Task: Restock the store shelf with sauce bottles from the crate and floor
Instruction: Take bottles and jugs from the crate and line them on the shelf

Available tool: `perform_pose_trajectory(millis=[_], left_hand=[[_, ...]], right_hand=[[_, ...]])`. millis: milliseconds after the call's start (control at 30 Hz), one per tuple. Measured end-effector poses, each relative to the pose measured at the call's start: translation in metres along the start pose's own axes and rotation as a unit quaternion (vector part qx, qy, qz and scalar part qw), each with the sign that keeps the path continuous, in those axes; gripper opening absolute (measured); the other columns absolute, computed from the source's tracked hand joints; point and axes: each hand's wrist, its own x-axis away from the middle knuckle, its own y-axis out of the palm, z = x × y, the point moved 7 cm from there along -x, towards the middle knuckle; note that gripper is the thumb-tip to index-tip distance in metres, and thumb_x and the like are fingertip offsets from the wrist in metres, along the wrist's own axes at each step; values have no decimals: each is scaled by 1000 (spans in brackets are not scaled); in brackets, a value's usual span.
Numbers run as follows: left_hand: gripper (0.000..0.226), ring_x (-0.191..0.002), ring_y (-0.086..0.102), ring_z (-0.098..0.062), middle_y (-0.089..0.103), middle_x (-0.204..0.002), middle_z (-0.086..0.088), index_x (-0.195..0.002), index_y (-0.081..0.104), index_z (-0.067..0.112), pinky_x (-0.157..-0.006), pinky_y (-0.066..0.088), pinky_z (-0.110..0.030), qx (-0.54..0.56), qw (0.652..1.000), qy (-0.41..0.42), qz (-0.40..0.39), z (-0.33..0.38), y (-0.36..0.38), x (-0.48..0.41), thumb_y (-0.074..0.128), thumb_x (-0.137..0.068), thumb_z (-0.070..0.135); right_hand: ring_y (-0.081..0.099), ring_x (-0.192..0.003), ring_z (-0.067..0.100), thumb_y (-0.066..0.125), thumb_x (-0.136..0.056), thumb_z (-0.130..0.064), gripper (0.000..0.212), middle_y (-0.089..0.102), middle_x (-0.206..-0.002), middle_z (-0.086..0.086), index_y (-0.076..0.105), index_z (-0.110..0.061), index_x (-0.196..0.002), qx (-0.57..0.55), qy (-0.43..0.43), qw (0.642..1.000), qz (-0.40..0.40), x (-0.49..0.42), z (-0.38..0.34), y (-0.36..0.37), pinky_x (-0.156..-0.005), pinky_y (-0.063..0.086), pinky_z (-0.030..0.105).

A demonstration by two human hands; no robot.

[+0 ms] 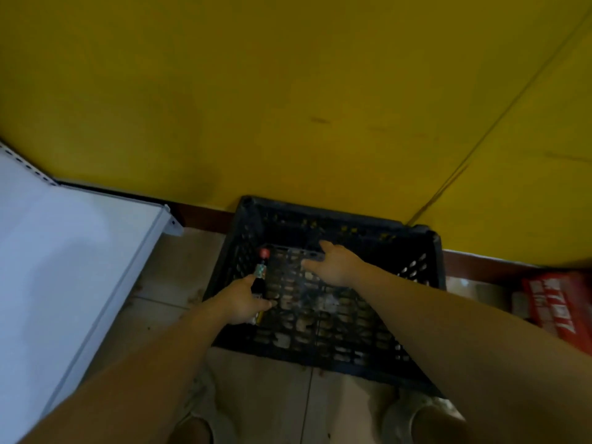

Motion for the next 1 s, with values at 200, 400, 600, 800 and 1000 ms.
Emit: perform_pose_trajectory(millis=[200, 400, 600, 800, 1000], left_hand=[[78, -124, 49, -31, 40, -147, -10, -151, 21, 16, -99, 46, -40, 10, 997, -81, 6, -28, 15, -66, 63, -89, 37], [77, -129, 42, -33, 35, -148, -13, -148, 25, 14, -104, 41, -40, -25, 991, -125, 40, -55, 27, -105, 66, -86, 32], [88, -140, 24, -34, 13, -155, -16, -152, 7, 14, -109, 31, -38, -45, 991, -112, 56, -60, 36, -118, 64, -88, 33], [95, -141, 22, -33, 2, -157, -14, -153, -2, 17, -114, 29, -39, -10, 990, -118, 78, -69, 37, -120, 66, -87, 26], [97, -135, 32, -36, 17, -151, -14, -152, 15, 26, -110, 32, -36, 57, 993, -74, 79, -53, 32, -106, 74, -76, 37]], right_hand=[[58, -103, 32, 45, -95, -57, 77, 42, -146, 10, 13, -21, -155, -134, -9, 990, -47, -98, -14, 50, -73, 42, 39], [56, -115, 36, 53, -94, -49, 59, 58, -128, 12, 45, -13, -141, -220, -30, 972, -72, -168, -33, 101, -95, 49, 47], [56, -80, 25, 53, -97, -42, 35, 55, -88, 8, 58, -8, -92, -248, 10, 966, -78, -204, -40, 135, -66, 48, 33], [59, -101, 32, 50, -99, -35, 44, 60, -113, 20, 55, 2, -121, -251, -2, 966, -60, -216, -63, 149, -73, 46, 28], [57, -78, 25, 49, -101, -26, 28, 59, -89, 11, 52, -6, -119, -286, -54, 956, 42, -164, -44, 104, -60, 40, 30]])
